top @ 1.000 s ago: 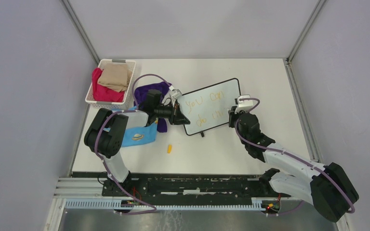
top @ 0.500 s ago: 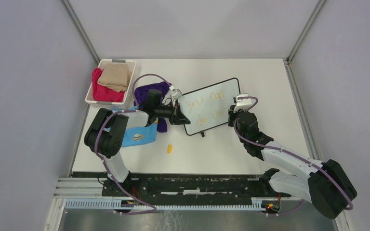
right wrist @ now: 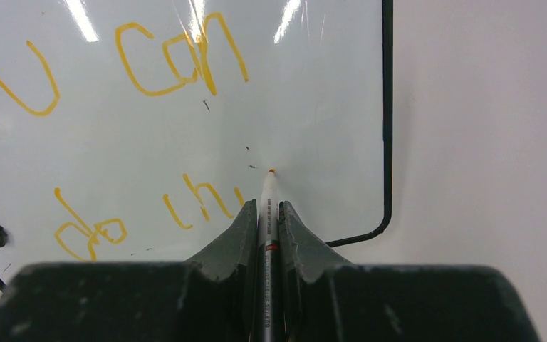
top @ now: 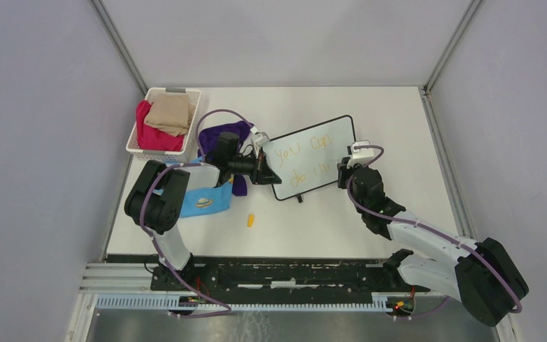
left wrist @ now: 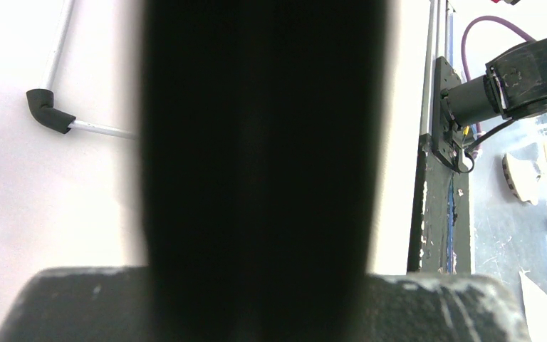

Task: Write a sentence on the whiteboard

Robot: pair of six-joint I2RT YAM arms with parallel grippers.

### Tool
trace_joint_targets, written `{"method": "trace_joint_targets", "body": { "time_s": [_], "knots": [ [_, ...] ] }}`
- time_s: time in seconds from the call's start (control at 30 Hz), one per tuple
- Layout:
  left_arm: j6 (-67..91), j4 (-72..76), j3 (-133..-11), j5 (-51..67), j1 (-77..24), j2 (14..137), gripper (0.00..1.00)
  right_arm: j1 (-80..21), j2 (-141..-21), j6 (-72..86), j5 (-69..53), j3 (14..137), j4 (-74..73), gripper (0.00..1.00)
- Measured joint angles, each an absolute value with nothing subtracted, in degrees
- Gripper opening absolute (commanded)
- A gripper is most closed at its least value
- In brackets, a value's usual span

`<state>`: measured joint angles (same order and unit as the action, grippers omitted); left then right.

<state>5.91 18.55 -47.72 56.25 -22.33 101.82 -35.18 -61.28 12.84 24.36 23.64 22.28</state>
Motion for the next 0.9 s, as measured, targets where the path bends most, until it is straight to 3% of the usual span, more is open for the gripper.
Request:
{"method": "trace_joint_targets", "body": {
  "time_s": [0.9],
  "knots": [
    [5.9, 18.5, -47.7, 56.2, -22.4, 101.8, 0.02, -35.2, -60.4, 14.3, 24.2, 22.0, 21.5, 0.00]
  ]
}}
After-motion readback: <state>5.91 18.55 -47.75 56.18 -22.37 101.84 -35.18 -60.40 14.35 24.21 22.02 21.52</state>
